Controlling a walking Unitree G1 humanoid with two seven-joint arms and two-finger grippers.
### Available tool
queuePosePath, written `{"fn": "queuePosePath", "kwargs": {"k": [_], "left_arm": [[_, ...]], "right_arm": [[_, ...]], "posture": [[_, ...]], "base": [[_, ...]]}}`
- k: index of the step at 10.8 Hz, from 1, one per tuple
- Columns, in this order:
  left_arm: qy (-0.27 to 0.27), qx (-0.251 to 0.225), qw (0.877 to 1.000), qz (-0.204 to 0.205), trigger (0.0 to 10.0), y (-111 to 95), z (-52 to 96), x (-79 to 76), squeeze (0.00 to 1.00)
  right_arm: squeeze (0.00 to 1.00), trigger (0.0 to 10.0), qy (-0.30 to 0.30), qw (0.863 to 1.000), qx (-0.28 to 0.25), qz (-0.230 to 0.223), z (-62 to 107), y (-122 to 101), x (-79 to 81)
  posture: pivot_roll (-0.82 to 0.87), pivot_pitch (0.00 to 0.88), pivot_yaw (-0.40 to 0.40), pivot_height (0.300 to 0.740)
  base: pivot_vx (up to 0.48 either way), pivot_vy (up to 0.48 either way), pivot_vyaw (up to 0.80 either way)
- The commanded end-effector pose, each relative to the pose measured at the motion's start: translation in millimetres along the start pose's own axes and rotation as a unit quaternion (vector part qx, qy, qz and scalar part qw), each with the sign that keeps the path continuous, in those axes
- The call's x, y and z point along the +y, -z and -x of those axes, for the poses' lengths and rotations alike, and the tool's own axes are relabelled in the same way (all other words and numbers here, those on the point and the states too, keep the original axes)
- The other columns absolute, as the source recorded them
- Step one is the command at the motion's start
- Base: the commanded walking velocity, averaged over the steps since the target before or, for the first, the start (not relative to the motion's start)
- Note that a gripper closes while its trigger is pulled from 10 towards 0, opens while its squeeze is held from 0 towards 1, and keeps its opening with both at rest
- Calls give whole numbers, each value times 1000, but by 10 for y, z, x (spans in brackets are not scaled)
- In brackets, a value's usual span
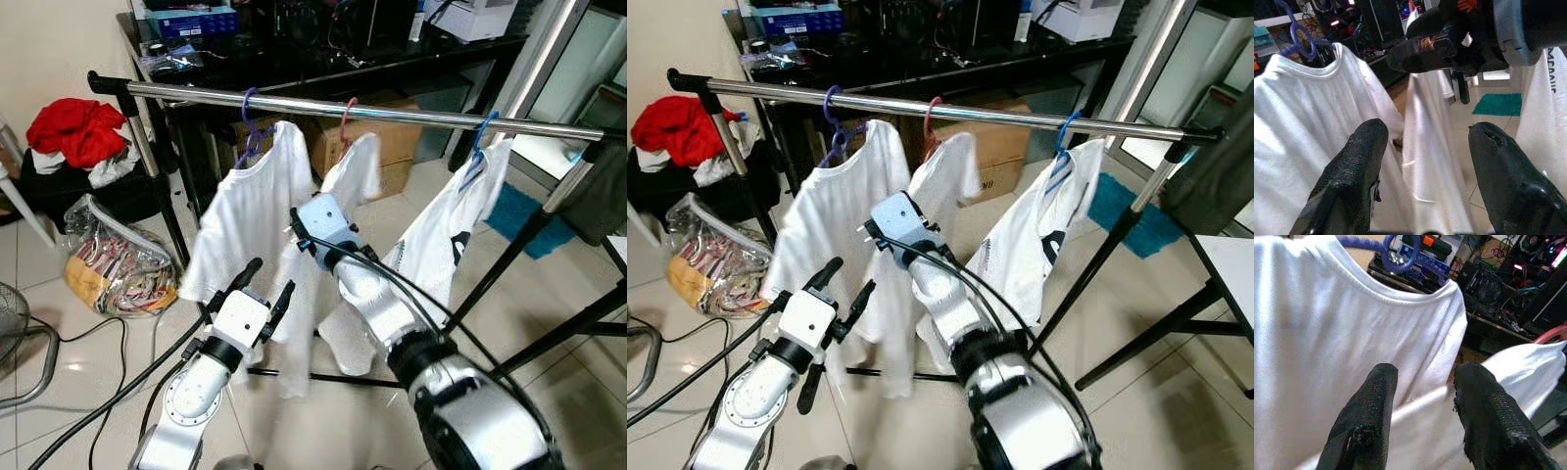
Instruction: Hang hanger
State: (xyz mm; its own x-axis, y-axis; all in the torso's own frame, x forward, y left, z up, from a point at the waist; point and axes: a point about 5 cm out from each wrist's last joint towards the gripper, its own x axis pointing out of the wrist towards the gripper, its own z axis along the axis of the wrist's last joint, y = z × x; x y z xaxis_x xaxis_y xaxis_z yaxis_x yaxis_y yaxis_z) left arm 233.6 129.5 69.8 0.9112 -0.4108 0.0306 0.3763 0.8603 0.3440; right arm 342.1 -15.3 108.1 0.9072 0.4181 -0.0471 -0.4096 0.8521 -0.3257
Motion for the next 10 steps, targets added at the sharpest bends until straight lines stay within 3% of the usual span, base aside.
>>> {"fn": "queuePosePath", "kwargs": {"k": [1, 4, 6, 7, 8, 10], "left_arm": [[2, 1, 1000, -6, 10000, -12, 6, -11, 0], [5, -2, 1000, -5, 10000, -22, -17, -44, 0], [9, -3, 1000, -4, 10000, -24, -30, -67, 0], [13, -1, 1000, -3, 10000, -11, -37, -81, 0], [9, 0, 1000, -8, 10000, -8, -63, -57, 0], [1, 0, 1000, -8, 10000, -14, -70, -13, 0]], "right_arm": [[0, 10000, 8, 1000, 15, 10, -2, 43, -35], [0, 10000, 39, 998, 36, 22, 18, 131, -159], [0, 10000, 32, 998, -30, -51, 1, -81, -187], [0, 10000, -52, 990, -96, -94, 6, -329, 13], [0, 10000, -80, 985, -105, -115, 14, -374, 112], [0, 10000, -87, 978, -111, -156, 40, -359, 93]], "posture": [[174, 0, -36, 740], [151, 0, -34, 740], [143, 0, -33, 740], [135, 0, -31, 740], [133, 0, -32, 740], [142, 0, -33, 740]], "base": [[0, 0, 0], [0, 0, 0], [0, 0, 0], [0, 0, 0], [0, 0, 0], [0, 0, 0]]}}
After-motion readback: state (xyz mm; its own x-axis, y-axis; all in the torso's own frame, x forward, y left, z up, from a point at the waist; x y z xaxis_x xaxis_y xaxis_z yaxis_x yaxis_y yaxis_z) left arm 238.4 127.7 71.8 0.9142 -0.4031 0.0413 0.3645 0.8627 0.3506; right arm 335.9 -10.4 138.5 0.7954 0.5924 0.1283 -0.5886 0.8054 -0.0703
